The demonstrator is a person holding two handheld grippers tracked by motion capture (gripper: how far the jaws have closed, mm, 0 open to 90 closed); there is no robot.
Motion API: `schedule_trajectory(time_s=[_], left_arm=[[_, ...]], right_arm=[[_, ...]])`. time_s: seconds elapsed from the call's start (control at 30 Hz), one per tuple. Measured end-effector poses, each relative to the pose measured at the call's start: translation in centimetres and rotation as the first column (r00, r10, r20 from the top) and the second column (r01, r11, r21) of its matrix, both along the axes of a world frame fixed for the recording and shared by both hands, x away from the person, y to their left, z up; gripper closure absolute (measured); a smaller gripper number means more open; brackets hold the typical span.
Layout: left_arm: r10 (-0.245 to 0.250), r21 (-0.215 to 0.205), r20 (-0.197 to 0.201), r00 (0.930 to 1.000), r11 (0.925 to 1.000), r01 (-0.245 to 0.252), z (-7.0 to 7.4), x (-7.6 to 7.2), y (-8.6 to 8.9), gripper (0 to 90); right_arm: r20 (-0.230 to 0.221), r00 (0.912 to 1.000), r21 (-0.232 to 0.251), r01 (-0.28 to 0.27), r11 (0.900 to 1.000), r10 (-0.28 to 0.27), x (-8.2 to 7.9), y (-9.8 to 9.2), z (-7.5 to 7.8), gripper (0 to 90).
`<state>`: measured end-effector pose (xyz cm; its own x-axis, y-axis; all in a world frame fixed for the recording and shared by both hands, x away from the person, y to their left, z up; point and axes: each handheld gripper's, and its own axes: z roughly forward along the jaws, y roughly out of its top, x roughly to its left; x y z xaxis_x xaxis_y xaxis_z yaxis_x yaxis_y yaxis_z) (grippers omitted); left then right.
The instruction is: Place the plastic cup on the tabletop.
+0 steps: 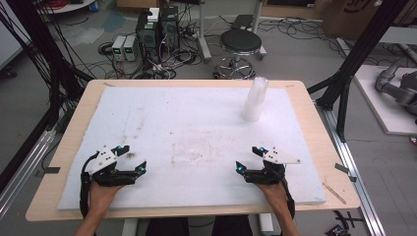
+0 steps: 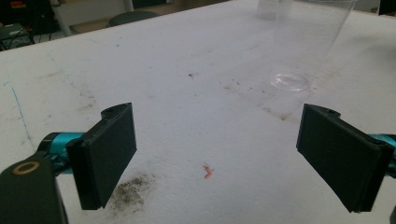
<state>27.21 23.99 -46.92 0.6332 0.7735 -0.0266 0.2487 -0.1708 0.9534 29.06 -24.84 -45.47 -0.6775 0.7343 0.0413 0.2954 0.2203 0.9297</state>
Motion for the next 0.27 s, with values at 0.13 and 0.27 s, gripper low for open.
schedule_trajectory(time_s=[0.13,0.27], left_arm=[[-0.001,-0.004,-0.001,1.0000,1.0000,0.001,0.00,0.01,0.05,11.9],[0.004,-0.016,0.007,1.0000,0.9999,-0.004,-0.02,-0.10,0.20,12.0]], right_arm=[[-0.001,1.0000,-0.001,-0.001,1.000,0.001,-0.06,0.03,0.01,15.1],[0.015,0.9998,-0.011,0.011,1.000,-0.011,-0.21,0.12,0.00,15.2]])
